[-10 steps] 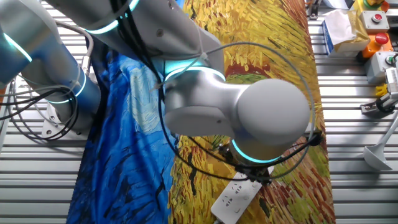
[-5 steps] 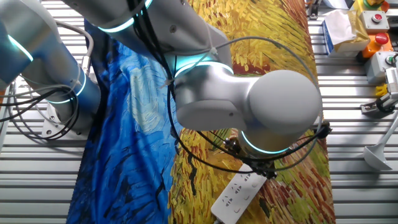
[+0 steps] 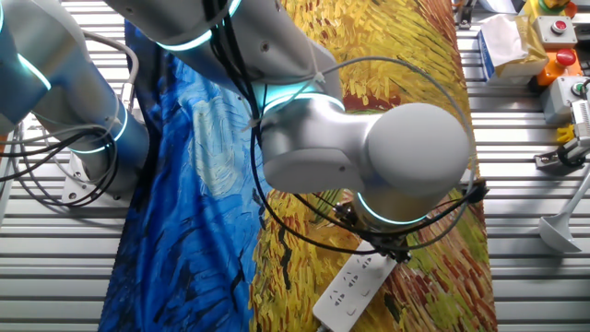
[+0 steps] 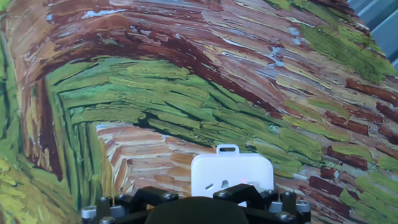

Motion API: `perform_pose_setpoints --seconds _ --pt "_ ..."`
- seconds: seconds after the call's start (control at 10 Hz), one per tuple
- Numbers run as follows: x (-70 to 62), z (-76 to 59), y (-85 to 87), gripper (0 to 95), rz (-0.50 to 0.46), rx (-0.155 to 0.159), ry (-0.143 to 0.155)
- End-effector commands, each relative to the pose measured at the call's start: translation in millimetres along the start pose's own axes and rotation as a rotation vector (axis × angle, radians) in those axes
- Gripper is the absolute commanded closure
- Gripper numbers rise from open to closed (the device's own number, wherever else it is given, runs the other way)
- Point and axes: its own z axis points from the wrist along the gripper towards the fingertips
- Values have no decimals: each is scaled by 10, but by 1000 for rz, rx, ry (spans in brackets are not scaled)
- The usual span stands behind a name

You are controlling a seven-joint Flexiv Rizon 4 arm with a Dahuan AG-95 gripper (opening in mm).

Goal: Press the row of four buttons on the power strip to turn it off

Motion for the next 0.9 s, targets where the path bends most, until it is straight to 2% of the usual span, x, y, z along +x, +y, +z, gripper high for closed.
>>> perform_pose_setpoints --seconds 0.1,0.2,0.3,0.7,0.9 --pt "-4 34 -4 0 5 9 2" --pt "-15 31 -10 0 6 11 5" --pt "-32 31 -20 190 9 11 8" --pt "-69 79 -37 190 10 17 8" --pt "-77 51 -45 190 10 21 14"
